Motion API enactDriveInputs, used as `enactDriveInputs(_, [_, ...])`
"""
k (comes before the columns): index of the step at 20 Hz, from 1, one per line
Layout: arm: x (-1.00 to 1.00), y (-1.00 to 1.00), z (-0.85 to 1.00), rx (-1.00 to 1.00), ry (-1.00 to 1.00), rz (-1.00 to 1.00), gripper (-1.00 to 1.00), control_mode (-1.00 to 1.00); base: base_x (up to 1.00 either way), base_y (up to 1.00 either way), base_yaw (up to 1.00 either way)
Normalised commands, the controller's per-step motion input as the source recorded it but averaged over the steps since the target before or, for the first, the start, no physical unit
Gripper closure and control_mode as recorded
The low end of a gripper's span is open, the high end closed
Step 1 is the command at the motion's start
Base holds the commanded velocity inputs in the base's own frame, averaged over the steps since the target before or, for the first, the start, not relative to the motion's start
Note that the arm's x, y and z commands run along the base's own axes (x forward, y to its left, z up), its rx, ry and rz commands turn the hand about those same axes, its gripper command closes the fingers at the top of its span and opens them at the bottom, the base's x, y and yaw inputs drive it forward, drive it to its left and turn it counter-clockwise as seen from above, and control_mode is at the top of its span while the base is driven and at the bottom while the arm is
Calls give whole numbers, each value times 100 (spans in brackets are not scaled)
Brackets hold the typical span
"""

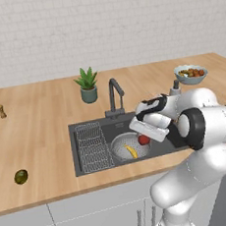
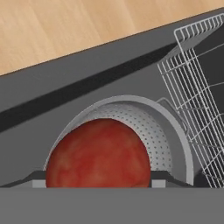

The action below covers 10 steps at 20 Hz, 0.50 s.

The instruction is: Put the colander in the sink, put the banana, kiwi, apple in the colander, and turn on the sink faucet and pour water over the colander.

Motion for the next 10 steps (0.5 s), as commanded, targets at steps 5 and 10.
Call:
enactDriveInputs(5, [0, 0, -24, 0, 6, 0, 100, -100, 0, 0, 0])
enactDriveInputs(10, [6, 0, -15, 0, 0, 0, 100, -100, 0, 0, 0])
